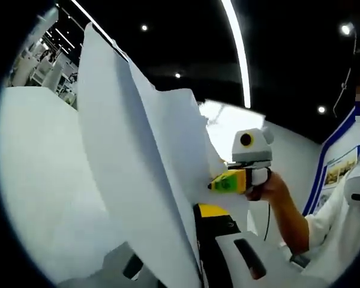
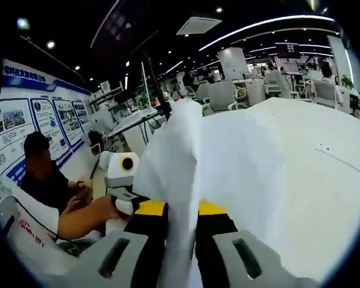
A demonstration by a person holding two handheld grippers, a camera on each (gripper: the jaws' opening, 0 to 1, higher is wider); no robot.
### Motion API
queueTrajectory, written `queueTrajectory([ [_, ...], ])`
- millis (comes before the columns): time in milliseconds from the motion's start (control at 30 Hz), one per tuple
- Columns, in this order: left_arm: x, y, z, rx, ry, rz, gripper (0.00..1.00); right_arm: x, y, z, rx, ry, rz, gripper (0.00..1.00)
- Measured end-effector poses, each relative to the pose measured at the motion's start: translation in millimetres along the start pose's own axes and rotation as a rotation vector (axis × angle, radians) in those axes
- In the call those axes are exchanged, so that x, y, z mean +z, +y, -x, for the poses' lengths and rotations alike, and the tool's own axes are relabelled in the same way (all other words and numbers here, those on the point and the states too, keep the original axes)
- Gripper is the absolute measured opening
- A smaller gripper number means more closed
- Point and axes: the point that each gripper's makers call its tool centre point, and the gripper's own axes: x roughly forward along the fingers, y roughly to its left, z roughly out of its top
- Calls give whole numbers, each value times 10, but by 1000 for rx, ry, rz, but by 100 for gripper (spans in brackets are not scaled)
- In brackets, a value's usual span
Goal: Organize the stack of printing papers by aligning and flattening the scattered papers on the table
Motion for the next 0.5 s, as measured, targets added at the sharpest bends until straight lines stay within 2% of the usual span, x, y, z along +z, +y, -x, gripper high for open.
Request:
queueTrajectory([
  [267, -10, -17, -2, 0, 2, -3, 7, 71, -127, 131, -88, -68, 164, 33],
  [400, -12, -21, -2, -2, 3, -6, 7, 78, -224, 264, -145, -94, 163, 47],
  [500, -13, -30, -3, -7, 3, -11, 6, 82, -299, 345, -164, -112, 144, 47],
])
